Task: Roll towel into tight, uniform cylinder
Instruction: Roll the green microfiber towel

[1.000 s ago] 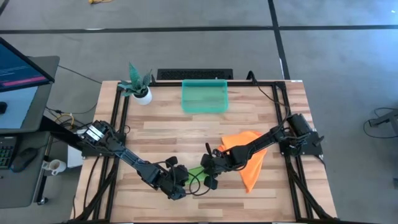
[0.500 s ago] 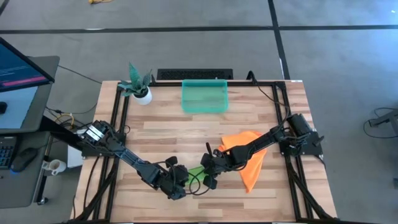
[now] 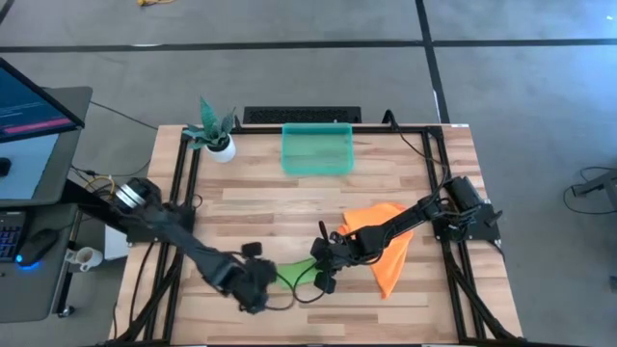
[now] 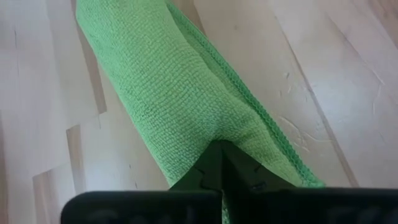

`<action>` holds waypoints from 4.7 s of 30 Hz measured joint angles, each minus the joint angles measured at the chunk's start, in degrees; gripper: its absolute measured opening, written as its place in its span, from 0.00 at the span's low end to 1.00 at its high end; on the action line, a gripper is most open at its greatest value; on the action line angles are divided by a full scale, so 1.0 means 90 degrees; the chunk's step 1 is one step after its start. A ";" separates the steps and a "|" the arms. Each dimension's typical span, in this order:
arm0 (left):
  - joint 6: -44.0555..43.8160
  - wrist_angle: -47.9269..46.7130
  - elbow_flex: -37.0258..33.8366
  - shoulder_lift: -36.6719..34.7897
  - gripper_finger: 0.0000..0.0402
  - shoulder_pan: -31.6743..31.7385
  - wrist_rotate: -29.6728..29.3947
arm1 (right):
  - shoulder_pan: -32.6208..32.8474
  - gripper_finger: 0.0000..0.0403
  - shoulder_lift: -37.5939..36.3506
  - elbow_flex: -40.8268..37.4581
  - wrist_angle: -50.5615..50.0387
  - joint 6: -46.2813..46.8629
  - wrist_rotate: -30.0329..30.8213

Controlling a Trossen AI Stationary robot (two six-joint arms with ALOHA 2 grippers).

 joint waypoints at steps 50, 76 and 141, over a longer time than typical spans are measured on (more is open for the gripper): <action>-0.0834 0.4152 -0.1924 -0.0355 0.65 0.0920 0.0584 | -0.0010 0.05 0.0005 -0.0007 0.0233 -0.0015 0.0010; -0.1676 0.4702 -0.1897 0.0540 0.62 0.0939 0.1364 | -0.0039 0.05 0.0007 -0.0007 0.0272 -0.0010 0.0022; -0.1143 0.4432 -0.1919 0.0568 0.10 0.0939 0.1255 | -0.0116 0.41 -0.0504 -0.0034 -0.0216 -0.1018 -0.0284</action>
